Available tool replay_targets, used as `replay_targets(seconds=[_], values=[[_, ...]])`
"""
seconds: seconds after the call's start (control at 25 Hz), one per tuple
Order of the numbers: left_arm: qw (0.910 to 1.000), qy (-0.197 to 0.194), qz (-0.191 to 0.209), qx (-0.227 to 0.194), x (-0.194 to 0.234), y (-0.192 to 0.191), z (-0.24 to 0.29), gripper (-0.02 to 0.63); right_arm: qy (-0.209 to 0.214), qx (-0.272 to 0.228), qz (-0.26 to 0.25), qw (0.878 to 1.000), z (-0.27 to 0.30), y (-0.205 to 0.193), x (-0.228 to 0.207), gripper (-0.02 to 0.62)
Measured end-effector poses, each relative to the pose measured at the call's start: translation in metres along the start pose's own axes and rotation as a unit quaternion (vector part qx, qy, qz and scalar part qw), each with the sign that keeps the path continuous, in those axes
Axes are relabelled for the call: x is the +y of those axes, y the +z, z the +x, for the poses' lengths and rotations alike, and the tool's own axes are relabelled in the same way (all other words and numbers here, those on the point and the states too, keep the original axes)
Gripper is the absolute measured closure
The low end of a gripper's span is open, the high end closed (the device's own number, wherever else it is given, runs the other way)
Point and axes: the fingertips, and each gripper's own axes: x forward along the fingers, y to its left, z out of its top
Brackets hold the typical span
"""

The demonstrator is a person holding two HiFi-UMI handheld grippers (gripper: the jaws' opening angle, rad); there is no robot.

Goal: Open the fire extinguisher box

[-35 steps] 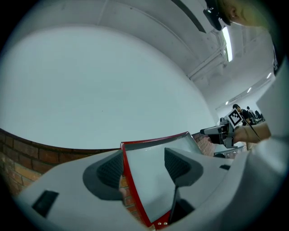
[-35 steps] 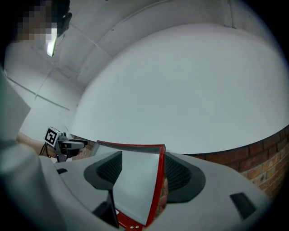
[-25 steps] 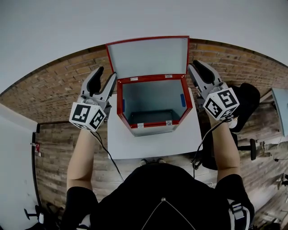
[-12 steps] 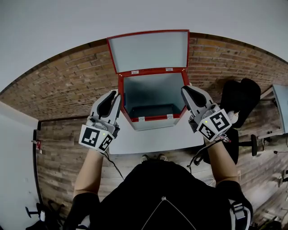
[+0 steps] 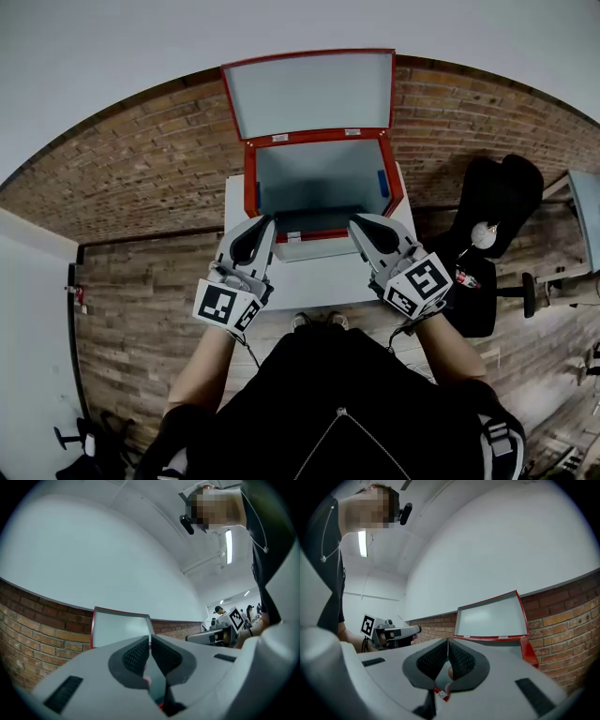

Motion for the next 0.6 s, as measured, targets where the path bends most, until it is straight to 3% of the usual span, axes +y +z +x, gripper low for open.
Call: replay_targets(seconds=[0.6], values=[[0.9973,-0.039,-0.038,0.049,-0.046,-0.067,-0.007,0.558,-0.006,0.039,0.030,0.999,-0.004,-0.053,0.019,0.574]])
